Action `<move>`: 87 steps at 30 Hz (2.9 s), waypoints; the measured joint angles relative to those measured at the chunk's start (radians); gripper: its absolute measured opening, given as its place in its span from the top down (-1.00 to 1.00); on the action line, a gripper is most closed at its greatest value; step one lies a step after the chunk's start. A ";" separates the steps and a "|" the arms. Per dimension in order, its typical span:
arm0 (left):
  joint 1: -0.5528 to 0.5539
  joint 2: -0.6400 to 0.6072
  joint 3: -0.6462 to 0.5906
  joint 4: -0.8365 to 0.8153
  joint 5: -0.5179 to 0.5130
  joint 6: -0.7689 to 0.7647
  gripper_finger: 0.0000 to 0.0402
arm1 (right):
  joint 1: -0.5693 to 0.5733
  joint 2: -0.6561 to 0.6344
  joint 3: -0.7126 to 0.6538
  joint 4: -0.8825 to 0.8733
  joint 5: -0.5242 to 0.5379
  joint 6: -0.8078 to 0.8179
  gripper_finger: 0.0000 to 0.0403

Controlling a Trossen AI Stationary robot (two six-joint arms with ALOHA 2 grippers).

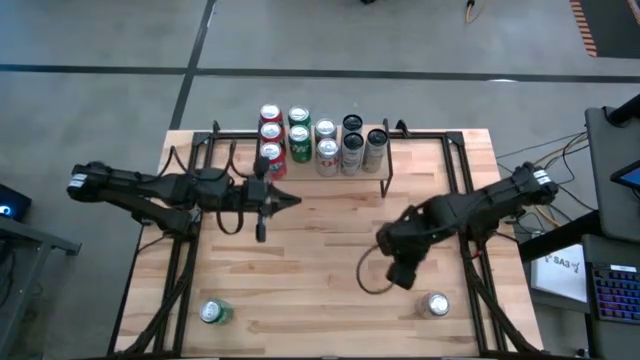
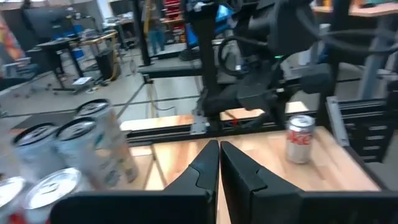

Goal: Place canned beverage on shelf
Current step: Put the silver soda can on the shelf aligned with the other silver soda can

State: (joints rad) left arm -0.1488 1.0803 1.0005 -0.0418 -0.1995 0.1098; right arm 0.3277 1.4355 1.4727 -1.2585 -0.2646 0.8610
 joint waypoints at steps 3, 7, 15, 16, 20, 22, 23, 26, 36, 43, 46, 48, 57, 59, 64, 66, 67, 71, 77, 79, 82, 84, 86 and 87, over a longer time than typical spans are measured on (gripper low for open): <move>-0.042 0.010 0.000 0.024 0.000 -0.009 1.00 | 0.048 0.007 0.020 -0.100 -0.004 0.096 0.95; -0.087 0.021 0.000 0.028 0.000 -0.024 1.00 | 0.127 -0.013 0.009 -0.114 -0.006 0.227 0.96; -0.157 0.024 0.000 0.034 -0.002 -0.049 1.00 | 0.316 -0.035 -0.052 -0.119 -0.026 0.611 0.96; -0.164 0.024 0.000 0.035 -0.002 -0.050 1.00 | 0.344 -0.035 -0.060 -0.119 -0.032 0.648 0.96; -0.182 0.025 0.000 0.034 -0.004 -0.053 1.00 | 0.432 -0.034 -0.093 -0.089 -0.028 0.758 0.96; -0.185 0.025 0.000 0.034 -0.004 -0.053 1.00 | 0.461 -0.033 -0.096 -0.073 -0.024 0.783 0.96; -0.185 0.025 0.000 0.034 -0.004 -0.053 1.00 | 0.470 -0.032 -0.096 -0.069 -0.018 0.786 0.96; -0.185 0.025 0.000 0.035 -0.004 -0.052 1.00 | 0.487 -0.031 -0.096 -0.068 0.012 0.782 0.96; -0.184 0.027 -0.001 0.069 -0.006 0.012 1.00 | 0.486 -0.030 -0.096 -0.046 0.043 0.855 0.95; -0.184 0.028 -0.001 0.067 -0.057 0.039 1.00 | 0.485 -0.030 -0.097 -0.039 0.093 0.904 0.71; -0.184 0.028 -0.001 0.065 -0.057 0.056 1.00 | 0.485 -0.029 -0.096 -0.040 0.111 0.990 0.48; -0.184 0.027 -0.001 0.065 -0.057 0.069 1.00 | 0.485 -0.029 -0.097 -0.041 0.119 1.034 0.30; -0.183 0.028 -0.001 0.064 -0.057 0.091 1.00 | 0.486 -0.025 -0.096 -0.030 0.102 1.075 -0.54; -0.183 0.027 -0.001 0.064 -0.057 0.091 1.00 | 0.486 -0.025 -0.096 -0.017 0.101 1.055 -0.69; -0.183 0.028 -0.001 0.064 -0.057 0.091 1.00 | 0.485 -0.025 -0.096 0.002 0.100 1.037 -0.85; -0.183 0.028 -0.001 0.064 -0.057 0.088 1.00 | 0.485 -0.025 -0.096 0.012 0.100 1.048 -0.86; -0.183 0.028 -0.001 0.064 -0.057 0.086 1.00 | 0.485 -0.025 -0.097 0.011 0.100 1.050 -0.86; -0.183 0.027 -0.001 0.064 -0.057 0.074 1.00 | 0.485 -0.021 -0.098 0.010 0.100 1.086 -0.86; -0.183 0.027 -0.001 0.064 -0.057 0.065 1.00 | 0.485 -0.020 -0.135 0.010 0.107 1.114 -0.86; -0.183 0.027 -0.001 0.064 -0.057 0.065 1.00 | 0.485 -0.020 -0.148 0.013 0.100 1.120 -0.86; -0.183 0.027 -0.001 0.064 -0.057 0.065 1.00 | 0.485 -0.020 -0.164 0.033 0.100 1.122 -0.86; -0.183 0.027 -0.001 0.064 -0.057 0.065 1.00 | 0.485 -0.020 -0.170 0.045 0.100 1.134 -0.86; -0.183 0.027 -0.001 0.064 -0.057 0.065 1.00 | 0.485 -0.020 -0.175 0.043 0.100 1.149 -0.86; -0.183 0.027 -0.001 0.064 -0.057 0.065 1.00 | 0.485 -0.020 -0.178 0.042 0.100 1.158 -0.86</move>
State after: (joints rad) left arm -0.3321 1.1076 0.9997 0.0223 -0.2562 0.1749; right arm 0.8131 1.4158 1.2952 -1.2161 -0.1649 2.0188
